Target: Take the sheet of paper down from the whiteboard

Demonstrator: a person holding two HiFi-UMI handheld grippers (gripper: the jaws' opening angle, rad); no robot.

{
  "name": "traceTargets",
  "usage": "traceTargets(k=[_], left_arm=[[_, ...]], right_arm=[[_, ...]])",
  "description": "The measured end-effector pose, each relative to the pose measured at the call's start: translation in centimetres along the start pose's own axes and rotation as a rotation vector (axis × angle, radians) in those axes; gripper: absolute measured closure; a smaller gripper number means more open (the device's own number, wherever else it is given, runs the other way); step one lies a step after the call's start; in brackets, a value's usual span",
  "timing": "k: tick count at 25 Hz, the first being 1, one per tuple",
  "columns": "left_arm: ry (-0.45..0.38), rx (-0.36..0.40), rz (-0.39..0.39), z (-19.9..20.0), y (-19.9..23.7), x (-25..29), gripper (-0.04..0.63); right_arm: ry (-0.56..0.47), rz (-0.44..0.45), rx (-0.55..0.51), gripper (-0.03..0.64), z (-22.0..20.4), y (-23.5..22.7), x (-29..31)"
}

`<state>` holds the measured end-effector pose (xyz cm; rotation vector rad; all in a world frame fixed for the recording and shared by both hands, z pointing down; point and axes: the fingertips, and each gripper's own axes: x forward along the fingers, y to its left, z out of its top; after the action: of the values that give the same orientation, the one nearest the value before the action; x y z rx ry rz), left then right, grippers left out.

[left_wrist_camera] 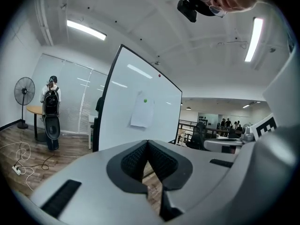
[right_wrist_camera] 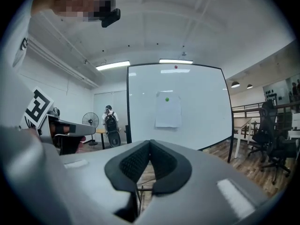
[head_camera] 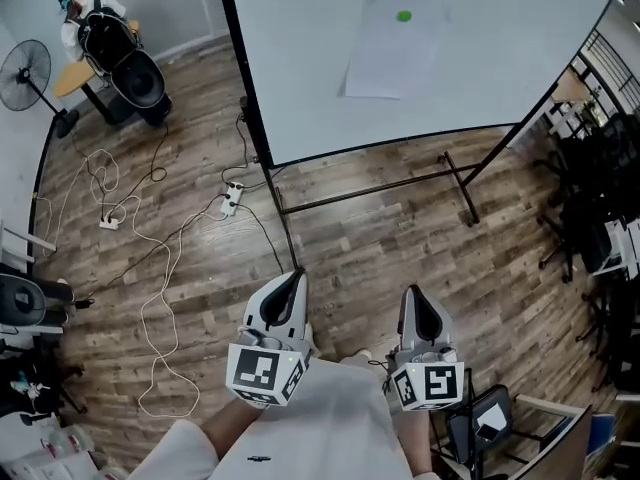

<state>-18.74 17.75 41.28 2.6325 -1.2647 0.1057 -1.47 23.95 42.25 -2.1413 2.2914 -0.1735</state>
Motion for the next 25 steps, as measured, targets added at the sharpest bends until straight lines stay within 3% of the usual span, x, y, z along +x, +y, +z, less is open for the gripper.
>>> traceTargets(k=[6, 14, 25], left_arm=[[0.013, -0.024, -0.031, 0.2, 4.0, 1.2, 0.589], [0.019, -0.021, -0.077, 1.4, 5.1, 6.3, 0.589], [0.012, 0.011, -0.025, 4.2, 6.0, 17.5, 0.589]], right_arm=[[-0.004, -0.042, -0.026, 0.606, 0.6, 1.8, 2.7], [0.02, -0.076, -0.008, 0.606, 0.2, 0.1, 6.4], [-0.021, 0.009, -0.024, 0.606, 3.1, -6.1, 17.2]])
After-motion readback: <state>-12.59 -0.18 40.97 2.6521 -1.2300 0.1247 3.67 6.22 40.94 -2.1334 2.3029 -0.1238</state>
